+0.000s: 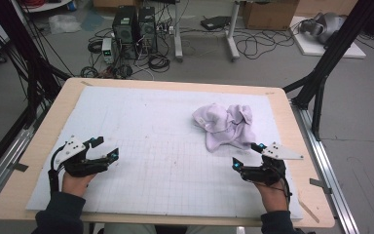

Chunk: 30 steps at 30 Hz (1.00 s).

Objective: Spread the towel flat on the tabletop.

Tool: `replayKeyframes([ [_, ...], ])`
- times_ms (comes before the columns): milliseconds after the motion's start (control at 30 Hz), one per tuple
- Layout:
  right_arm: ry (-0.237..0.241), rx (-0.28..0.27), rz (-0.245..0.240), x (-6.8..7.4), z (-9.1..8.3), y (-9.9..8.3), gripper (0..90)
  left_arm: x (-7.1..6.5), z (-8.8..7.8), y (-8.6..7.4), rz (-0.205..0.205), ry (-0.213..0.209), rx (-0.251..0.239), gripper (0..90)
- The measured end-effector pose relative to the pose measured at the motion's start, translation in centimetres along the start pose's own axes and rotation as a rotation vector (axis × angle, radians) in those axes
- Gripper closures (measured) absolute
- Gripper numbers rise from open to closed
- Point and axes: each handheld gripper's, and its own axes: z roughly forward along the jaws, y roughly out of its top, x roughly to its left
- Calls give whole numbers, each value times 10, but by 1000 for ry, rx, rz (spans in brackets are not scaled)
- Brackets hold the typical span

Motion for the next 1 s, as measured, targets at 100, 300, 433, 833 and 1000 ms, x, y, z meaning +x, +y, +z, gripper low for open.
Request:
replayKeyframes([
  [100, 3, -18, 6, 2, 4, 6, 103, 1, 1, -2, -5, -4, 8, 226],
  [300, -2, -19, -18, 4, 10, 19, 103, 1, 2, -4, -5, -12, 16, 228],
  [433, -29, -1, -54, -2, 17, 33, 103, 1, 3, -4, -10, -15, 17, 228],
  [833, -193, 195, -127, -44, 73, 69, 102, -1, 11, -5, -16, -40, 28, 234],
  [1000, -223, 345, -148, -59, 106, 65, 102, 1, 12, -5, -27, -45, 30, 237],
])
